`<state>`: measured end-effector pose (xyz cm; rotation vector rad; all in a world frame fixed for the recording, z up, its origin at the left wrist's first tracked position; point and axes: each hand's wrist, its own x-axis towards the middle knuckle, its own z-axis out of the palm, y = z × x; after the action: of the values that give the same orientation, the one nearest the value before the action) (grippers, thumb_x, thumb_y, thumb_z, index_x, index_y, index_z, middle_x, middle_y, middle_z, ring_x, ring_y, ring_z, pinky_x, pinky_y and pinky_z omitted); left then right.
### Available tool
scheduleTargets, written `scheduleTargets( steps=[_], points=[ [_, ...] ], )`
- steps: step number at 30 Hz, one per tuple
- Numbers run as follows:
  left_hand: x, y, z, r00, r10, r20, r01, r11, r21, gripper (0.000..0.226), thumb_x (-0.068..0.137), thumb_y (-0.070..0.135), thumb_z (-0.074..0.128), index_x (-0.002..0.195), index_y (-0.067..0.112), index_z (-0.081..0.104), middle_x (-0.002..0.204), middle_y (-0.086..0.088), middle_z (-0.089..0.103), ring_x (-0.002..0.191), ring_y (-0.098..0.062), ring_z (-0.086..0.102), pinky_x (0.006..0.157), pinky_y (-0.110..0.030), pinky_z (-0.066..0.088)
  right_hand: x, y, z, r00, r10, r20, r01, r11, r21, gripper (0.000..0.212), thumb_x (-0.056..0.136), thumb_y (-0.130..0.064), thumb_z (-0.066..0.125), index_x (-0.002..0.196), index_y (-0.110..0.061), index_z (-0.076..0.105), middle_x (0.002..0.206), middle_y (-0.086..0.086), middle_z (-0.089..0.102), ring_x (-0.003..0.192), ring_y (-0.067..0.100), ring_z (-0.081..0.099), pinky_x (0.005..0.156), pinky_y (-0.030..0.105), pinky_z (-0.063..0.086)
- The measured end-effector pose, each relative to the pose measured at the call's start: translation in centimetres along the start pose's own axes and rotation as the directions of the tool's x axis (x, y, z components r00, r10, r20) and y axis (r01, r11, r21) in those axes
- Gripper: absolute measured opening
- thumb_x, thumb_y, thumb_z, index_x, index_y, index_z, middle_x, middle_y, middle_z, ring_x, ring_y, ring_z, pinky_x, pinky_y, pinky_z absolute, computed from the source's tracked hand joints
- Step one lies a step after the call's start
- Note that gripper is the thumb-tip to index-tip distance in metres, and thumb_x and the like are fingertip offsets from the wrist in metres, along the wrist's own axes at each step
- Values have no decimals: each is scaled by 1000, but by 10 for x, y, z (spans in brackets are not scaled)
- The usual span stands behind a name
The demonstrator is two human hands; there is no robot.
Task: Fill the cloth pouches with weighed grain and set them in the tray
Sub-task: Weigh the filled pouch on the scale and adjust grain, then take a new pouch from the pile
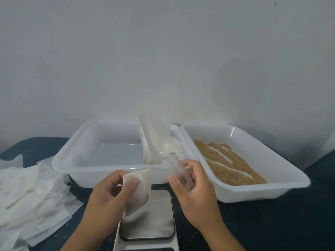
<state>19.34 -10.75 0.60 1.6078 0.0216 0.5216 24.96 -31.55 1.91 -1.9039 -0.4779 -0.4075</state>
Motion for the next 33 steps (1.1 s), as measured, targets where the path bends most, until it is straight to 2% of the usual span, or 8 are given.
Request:
scheduleTargets(
  steps=[4,8,11,15,19,23,26,33],
  points=[
    [1,-3,-2,1000,5,-10,-5,1000,-8,48,70,63,69,90,20,75,78,-14,69,67,-14,57,70,-35,43,10,1,-16,997,-7,-77,4,999,-39,27,87,-64,63,108,-57,47,106,-30,62,93,-6,63,70,7,48],
    [3,-6,-3,999,25,-29,-24,1000,11,50,68,66,70,92,23,76,76,-16,68,66,-15,57,70,-35,43,23,7,-42,968,-50,-246,-6,976,-220,19,91,-57,62,104,-46,53,103,-23,61,89,-1,60,65,11,46],
    [2,-7,-3,998,32,-48,-30,999,34,51,69,67,69,93,23,76,78,-18,69,66,-17,58,71,-36,45,44,18,-73,948,-12,-318,-127,902,-413,23,97,-44,62,115,-29,60,103,-12,50,85,-1,52,67,14,35],
    [-1,-6,0,995,56,-77,-52,997,56,49,70,67,69,92,24,75,72,-22,64,63,-17,55,66,-34,43,69,35,-100,930,251,-267,-359,769,-529,39,103,-29,57,140,-19,56,116,1,47,82,9,49,78,28,41],
    [-4,-4,4,989,110,-96,-100,989,105,46,71,67,68,91,27,75,64,-18,60,55,-18,52,62,-32,41,75,48,-103,915,346,-208,-394,652,-648,41,100,-29,61,140,-24,56,127,1,58,96,13,49,90,37,49],
    [-7,0,4,980,164,-112,-143,974,178,39,73,63,69,91,29,75,67,-13,64,61,-31,60,62,-35,46,75,49,-99,881,438,-178,-425,567,-706,33,96,-42,62,128,-38,57,96,-15,56,82,7,56,67,33,46],
    [-6,9,6,977,175,-120,-149,968,200,37,75,62,69,90,29,75,68,-13,64,65,-36,61,60,-38,47,75,50,-100,864,487,-126,-401,517,-756,24,94,-48,60,117,-41,59,92,-17,55,83,9,58,74,37,52],
    [33,54,8,990,138,8,-130,906,402,16,93,44,70,84,30,71,68,9,66,56,-10,57,52,-15,43,76,50,-103,826,562,-37,-376,502,-779,37,88,-56,62,124,-49,59,120,-9,65,101,18,62,91,45,55]
  ],
)
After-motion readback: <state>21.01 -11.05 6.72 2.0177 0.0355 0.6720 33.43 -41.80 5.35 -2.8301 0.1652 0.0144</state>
